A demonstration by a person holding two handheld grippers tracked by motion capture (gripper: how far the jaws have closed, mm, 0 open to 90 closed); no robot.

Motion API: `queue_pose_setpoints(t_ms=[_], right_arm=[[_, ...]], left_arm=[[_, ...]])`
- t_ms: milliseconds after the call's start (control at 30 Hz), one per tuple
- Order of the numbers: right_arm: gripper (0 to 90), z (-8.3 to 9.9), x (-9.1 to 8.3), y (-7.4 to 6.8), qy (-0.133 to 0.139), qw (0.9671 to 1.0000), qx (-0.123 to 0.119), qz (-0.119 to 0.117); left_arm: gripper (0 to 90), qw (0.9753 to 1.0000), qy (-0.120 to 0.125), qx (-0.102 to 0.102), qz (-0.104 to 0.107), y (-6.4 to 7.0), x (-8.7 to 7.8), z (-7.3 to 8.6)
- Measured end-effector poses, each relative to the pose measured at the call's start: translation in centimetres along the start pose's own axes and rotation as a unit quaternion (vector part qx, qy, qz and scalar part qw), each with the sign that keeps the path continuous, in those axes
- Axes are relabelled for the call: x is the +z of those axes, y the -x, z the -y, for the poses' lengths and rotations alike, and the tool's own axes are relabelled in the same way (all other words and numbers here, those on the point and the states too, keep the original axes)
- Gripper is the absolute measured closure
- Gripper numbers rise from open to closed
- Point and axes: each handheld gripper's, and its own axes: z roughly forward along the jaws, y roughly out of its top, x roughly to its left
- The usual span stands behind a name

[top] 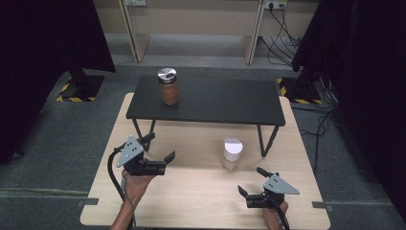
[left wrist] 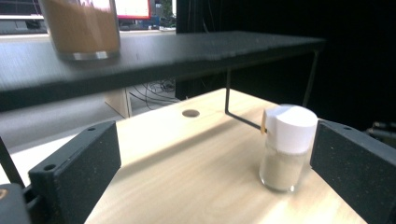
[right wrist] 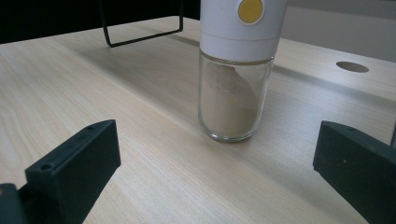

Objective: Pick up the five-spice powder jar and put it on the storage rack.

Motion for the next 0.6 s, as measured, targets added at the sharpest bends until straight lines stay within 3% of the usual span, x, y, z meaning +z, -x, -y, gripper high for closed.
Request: queue_pose_setpoints(t_ms=[267, 467, 600], right_arm=[[0.5, 0.0, 0.0, 0.0, 0.0, 1.0, 0.0, 0.0], [0.5, 0.0, 0.0, 0.0, 0.001, 1.0, 0.001, 0.0], [0.5, 0.1, 0.0, 0.1, 0.002, 1.0, 0.002, -0.002]], left_arm=[[0.8, 0.9997, -0.022, 0.002, 0.005, 0.3, 0.2, 3.3], [0.9, 0.9995, -0.027, -0.015, 0.002, 0.6, 0.0, 6.0], [1.3, 0.9992, -0.017, -0.035, 0.0, 0.7, -0.7, 8.0]])
